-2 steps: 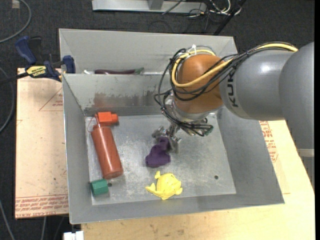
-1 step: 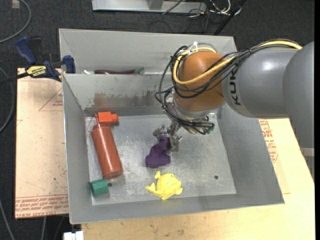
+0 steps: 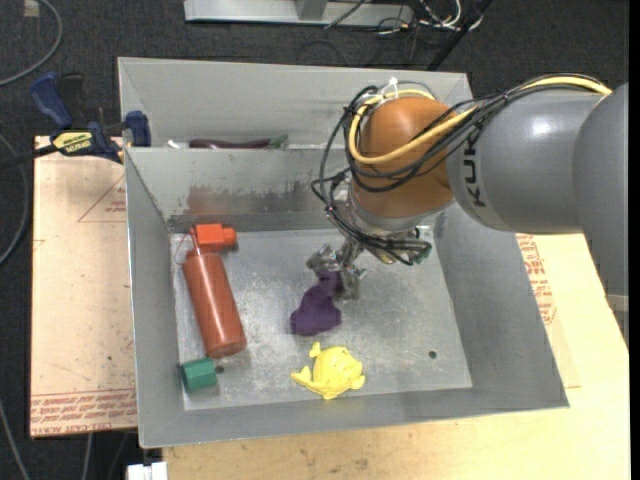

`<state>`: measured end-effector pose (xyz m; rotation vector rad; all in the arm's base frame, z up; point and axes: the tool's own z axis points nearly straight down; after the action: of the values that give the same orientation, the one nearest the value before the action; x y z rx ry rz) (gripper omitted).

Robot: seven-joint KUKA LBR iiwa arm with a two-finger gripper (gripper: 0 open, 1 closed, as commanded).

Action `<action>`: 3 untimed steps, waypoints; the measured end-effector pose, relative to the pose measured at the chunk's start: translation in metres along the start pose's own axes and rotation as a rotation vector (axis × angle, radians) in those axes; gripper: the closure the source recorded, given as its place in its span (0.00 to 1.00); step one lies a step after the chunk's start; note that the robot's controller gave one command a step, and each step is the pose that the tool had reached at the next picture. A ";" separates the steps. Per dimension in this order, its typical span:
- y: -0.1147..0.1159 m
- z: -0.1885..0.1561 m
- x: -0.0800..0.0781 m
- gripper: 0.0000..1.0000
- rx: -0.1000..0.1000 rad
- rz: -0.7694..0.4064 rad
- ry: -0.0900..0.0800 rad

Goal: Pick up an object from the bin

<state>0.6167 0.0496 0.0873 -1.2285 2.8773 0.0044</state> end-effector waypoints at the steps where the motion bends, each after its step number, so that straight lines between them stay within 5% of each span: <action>1: 0.000 -0.007 0.000 1.00 -0.001 0.001 0.000; 3: 0.000 -0.023 0.000 1.00 0.000 0.002 0.000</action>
Offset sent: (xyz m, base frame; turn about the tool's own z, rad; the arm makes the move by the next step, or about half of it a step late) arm 0.0001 0.0000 0.0104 0.0000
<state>0.6166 0.0498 0.1103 -1.2258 2.8780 0.0049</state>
